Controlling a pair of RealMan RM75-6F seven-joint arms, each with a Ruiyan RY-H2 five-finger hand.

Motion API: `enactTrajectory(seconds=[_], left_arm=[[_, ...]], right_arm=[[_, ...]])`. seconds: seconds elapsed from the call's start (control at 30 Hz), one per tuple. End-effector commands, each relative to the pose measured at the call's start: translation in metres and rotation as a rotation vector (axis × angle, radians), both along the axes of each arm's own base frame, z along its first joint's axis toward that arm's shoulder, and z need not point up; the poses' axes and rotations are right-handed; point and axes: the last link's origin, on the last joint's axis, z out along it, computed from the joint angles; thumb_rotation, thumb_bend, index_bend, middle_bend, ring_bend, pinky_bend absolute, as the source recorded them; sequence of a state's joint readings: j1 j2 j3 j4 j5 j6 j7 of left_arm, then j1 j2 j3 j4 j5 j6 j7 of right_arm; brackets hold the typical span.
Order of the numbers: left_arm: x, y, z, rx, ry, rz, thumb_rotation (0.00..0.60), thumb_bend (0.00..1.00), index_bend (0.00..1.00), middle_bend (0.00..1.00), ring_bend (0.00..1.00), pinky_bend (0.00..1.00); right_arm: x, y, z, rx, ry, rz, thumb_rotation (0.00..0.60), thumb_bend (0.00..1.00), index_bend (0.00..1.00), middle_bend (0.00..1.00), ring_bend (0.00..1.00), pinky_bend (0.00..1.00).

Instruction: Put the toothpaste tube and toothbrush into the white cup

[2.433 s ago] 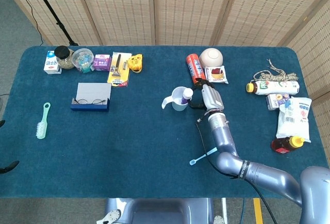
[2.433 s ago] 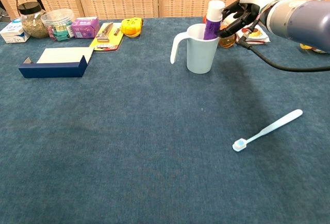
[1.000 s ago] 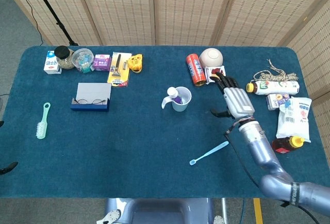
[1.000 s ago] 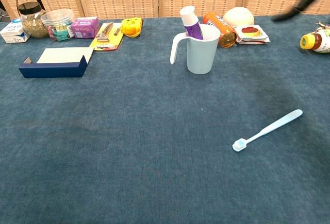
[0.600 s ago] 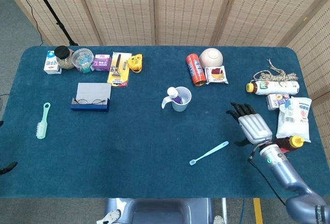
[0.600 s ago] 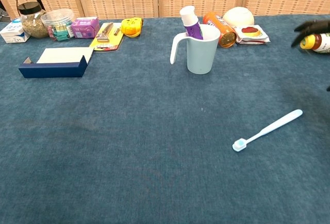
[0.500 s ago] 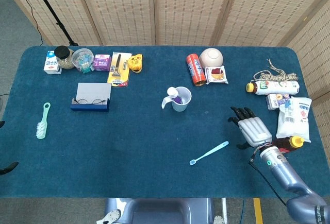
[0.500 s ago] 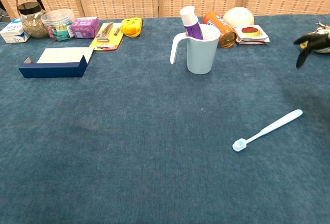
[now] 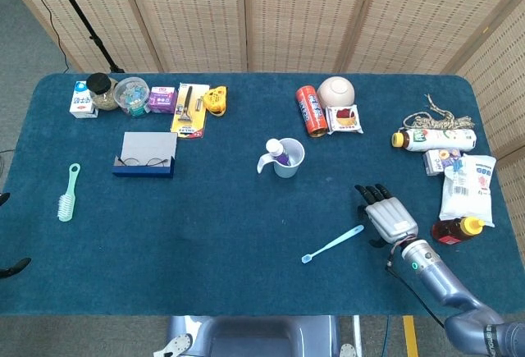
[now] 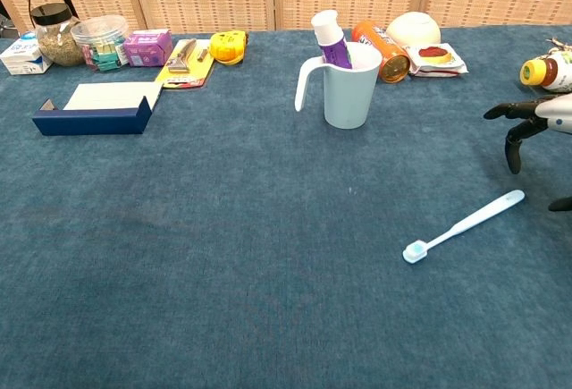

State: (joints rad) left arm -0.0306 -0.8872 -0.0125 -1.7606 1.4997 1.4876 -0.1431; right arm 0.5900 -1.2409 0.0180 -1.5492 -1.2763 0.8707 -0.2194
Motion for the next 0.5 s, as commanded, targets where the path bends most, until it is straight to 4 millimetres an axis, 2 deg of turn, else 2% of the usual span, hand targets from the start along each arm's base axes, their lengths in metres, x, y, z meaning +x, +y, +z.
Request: enactTrajectory(seconds=[0.03, 0.5], left_arm=[[0.0, 0.0, 0.0, -0.001, 0.0, 0.001, 0.6, 0.0, 0.0, 0.0, 0.0, 0.0], [0.0, 0.001, -0.002, -0.003, 0.007, 0.005, 0.6, 0.0, 0.0, 0.0, 0.0, 0.0]], right_arm=[[0.002, 0.0, -0.003, 0.001, -0.005, 0.012, 0.6, 0.21, 0.43, 0.0, 0.0, 0.0], [0.004, -0.003, -0.027, 0.045, 0.022, 0.003, 0.6, 0.22, 0.45, 0.0, 0.0, 0.0]])
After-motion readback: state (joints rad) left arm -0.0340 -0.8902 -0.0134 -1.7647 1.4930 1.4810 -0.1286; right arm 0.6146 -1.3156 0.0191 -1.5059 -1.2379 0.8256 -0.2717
